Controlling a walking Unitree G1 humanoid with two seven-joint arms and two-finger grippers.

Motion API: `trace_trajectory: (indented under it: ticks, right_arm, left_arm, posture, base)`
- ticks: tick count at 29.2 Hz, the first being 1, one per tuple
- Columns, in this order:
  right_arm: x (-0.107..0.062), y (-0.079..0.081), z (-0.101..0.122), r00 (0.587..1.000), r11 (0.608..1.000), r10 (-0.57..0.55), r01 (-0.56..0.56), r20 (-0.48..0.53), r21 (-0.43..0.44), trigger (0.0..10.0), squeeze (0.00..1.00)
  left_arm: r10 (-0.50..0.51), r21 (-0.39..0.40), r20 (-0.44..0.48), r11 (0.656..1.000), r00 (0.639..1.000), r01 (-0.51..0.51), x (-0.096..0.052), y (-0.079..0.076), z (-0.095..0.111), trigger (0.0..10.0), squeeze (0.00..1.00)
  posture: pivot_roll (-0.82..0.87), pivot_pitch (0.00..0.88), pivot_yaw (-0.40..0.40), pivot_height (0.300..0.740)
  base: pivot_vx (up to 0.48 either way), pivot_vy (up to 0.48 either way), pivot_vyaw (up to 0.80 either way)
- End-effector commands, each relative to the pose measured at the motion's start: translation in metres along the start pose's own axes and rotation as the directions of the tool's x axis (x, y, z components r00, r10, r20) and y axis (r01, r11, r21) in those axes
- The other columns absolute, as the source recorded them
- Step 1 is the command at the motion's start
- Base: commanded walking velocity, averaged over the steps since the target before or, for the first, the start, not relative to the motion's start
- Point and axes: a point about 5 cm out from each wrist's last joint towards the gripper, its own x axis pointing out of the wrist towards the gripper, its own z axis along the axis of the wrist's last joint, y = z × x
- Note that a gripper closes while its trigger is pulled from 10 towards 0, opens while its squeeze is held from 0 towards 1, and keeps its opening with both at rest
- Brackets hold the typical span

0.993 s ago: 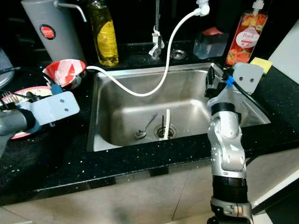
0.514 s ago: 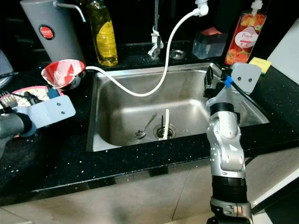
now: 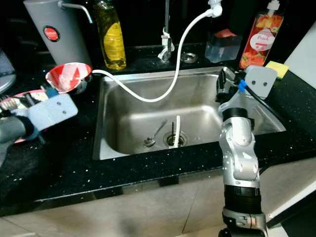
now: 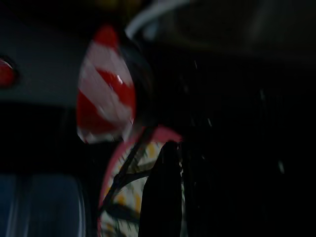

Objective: Kitchen organization

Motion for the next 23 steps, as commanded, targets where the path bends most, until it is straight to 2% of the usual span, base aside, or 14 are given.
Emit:
trace_trajectory:
  ticks: [1,2,5,6,7,8,10,13,14,15,19,20,23]
  right_arm:
    - [0.001,-0.002,-0.001,1.0,1.0,-0.008,0.008,-0.004,-0.001,10.0,0.0]
    - [0.001,-0.002,-0.002,1.0,1.0,-0.008,0.008,-0.004,-0.002,10.0,0.0]
    - [0.001,-0.003,-0.001,1.0,1.0,-0.011,0.011,-0.003,-0.002,10.0,0.0]
    - [0.001,-0.003,-0.001,1.0,1.0,-0.011,0.011,-0.002,-0.001,10.0,0.0]
    - [0.002,-0.001,-0.001,1.0,1.0,-0.008,0.008,0.001,0.002,10.0,0.0]
    - [0.002,-0.001,-0.001,1.0,1.0,-0.008,0.008,0.001,0.002,10.0,0.0]
    - [0.002,0.0,-0.001,1.0,1.0,-0.006,0.006,0.001,0.005,10.0,0.0]
    - [0.001,0.0,-0.003,1.0,1.0,-0.008,0.008,-0.005,0.009,10.0,0.0]
    - [0.001,0.001,-0.002,1.0,1.0,-0.007,0.007,-0.003,0.01,10.0,0.0]
    - [0.001,0.001,-0.002,1.0,1.0,-0.007,0.007,-0.003,0.01,10.0,0.0]
    - [0.002,0.0,-0.001,1.0,1.0,-0.004,0.004,0.002,0.009,10.0,0.0]
    - [0.002,0.0,0.0,1.0,1.0,-0.006,0.006,0.003,0.009,10.0,0.0]
    - [0.003,0.0,0.001,1.0,1.0,-0.006,0.006,0.004,0.009,10.0,0.0]
  left_arm:
    - [0.053,-0.015,0.097,0.999,0.994,-0.051,0.001,0.005,0.015,0.0,0.0]
    - [0.072,-0.025,0.131,0.997,0.989,-0.069,0.001,0.007,0.021,10.0,0.0]
    - [0.155,-0.084,0.214,0.987,0.964,-0.14,0.003,0.016,0.037,10.0,0.0]
    - [0.204,-0.112,0.235,0.977,0.95,-0.182,0.003,0.022,0.043,10.0,0.0]
    - [0.286,-0.153,0.263,0.955,0.922,-0.253,0.004,0.032,0.052,10.0,0.0]
    - [0.286,-0.153,0.263,0.955,0.922,-0.253,0.004,0.032,0.052,10.0,0.0]
    - [0.346,-0.169,0.283,0.936,0.895,-0.309,0.005,0.038,0.06,10.0,0.0]
    - [0.414,-0.244,0.337,0.906,0.846,-0.346,0.007,0.039,0.076,10.0,0.0]
    - [0.448,-0.291,0.377,0.888,0.81,-0.356,0.007,0.04,0.085,10.0,0.0]
    - [0.448,-0.291,0.377,0.888,0.81,-0.356,0.007,0.04,0.085,10.0,0.0]
    - [0.495,-0.438,0.469,0.85,0.732,-0.294,0.004,0.035,0.109,10.0,0.0]
    - [0.491,-0.488,0.505,0.841,0.71,-0.235,0.003,0.031,0.118,10.0,0.0]
    - [0.483,-0.544,0.534,0.825,0.694,-0.155,0.002,0.028,0.126,10.0,0.0]
  posture:
    - [0.09,0.0,-0.014,0.74]
    - [0.09,0.0,-0.014,0.74]
    - [0.09,0.0,-0.014,0.74]
    - [0.1,0.0,-0.014,0.74]
    - [0.1,0.0,-0.012,0.74]
    - [0.1,0.0,-0.012,0.74]
    - [0.11,0.0,-0.012,0.74]
    - [0.11,0.0,-0.012,0.74]
    - [0.11,0.0,-0.015,0.74]
    - [0.11,0.0,-0.015,0.74]
    - [0.11,0.0,-0.015,0.74]
    - [0.11,0.0,-0.017,0.74]
    - [0.11,0.0,-0.021,0.74]
  base:
    - [0.0,0.0,0.0]
    - [0.0,0.0,0.0]
    - [0.0,0.0,0.0]
    - [0.0,0.0,0.0]
    - [0.0,0.0,0.0]
    - [0.0,0.0,0.0]
    - [0.0,0.0,0.0]
    - [0.0,0.0,0.0]
    - [0.0,0.0,0.0]
    - [0.0,0.0,0.0]
    - [0.0,0.0,0.0]
    - [0.0,0.0,0.0]
    - [0.0,0.0,0.0]
